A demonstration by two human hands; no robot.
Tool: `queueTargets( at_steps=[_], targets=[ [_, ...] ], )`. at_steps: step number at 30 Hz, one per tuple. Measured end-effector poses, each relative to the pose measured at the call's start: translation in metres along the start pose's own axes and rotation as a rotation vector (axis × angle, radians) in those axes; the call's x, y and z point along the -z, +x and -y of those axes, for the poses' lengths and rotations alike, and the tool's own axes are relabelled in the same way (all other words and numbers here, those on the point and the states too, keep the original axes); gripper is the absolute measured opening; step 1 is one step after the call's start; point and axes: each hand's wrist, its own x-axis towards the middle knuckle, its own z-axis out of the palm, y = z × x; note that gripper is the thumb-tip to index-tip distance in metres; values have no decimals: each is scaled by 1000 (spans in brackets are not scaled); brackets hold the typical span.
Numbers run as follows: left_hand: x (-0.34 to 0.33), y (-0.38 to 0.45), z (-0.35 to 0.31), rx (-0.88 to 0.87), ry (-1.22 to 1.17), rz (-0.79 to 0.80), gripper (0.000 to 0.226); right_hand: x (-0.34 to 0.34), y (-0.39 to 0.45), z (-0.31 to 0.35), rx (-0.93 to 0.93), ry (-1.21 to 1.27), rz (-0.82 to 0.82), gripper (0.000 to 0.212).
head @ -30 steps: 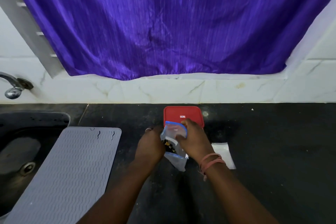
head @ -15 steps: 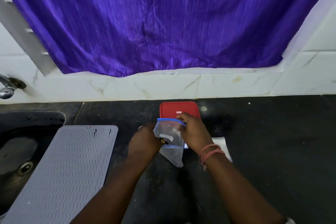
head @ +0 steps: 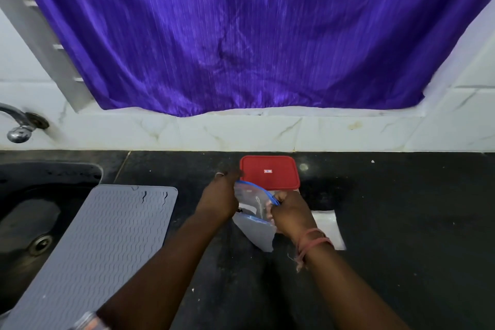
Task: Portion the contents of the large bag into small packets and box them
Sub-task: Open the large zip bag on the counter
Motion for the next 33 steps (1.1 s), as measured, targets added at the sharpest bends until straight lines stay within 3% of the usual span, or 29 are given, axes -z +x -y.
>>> queueTargets(
  at_steps=[3, 5, 9, 11, 12, 15, 16, 18, 20, 23, 26, 33],
  targets=[
    [7, 0, 6, 67, 7, 38, 25, 8, 1, 4, -131, 430, 105, 17],
    [13, -3, 12, 163, -154, 108, 16, 15, 8, 1, -251, 589, 240, 13],
    [16, -18, 20, 557, -966, 482, 16, 26, 23, -9, -541, 664, 526, 13],
    [13, -18, 33, 670, -1205, 577, 17, 28, 25, -11, -580, 657, 626, 17],
    [13, -18, 39, 710, -1307, 589, 15, 29, 24, -12, -592, 691, 664, 21],
    [9, -22, 52, 810, -1475, 567, 13, 22, 26, -21, -612, 870, 715, 67],
    [5, -25, 53, 817, -1503, 570, 18, 18, 24, -21, -602, 930, 736, 65],
    [-1, -30, 50, 803, -1544, 561, 27, 11, 23, -17, -569, 976, 709, 36],
    [-5, -30, 47, 755, -1560, 495, 28, 7, 26, -15, -516, 921, 655, 28],
    [-5, -26, 43, 673, -1560, 326, 23, 8, 32, -6, -466, 651, 493, 8],
    [-4, -24, 38, 697, -1527, 274, 21, 5, 40, -5, -424, 346, 266, 15],
    [-4, -34, 34, 848, -1387, 284, 18, -4, 27, -2, -364, 552, 288, 21]
  ],
)
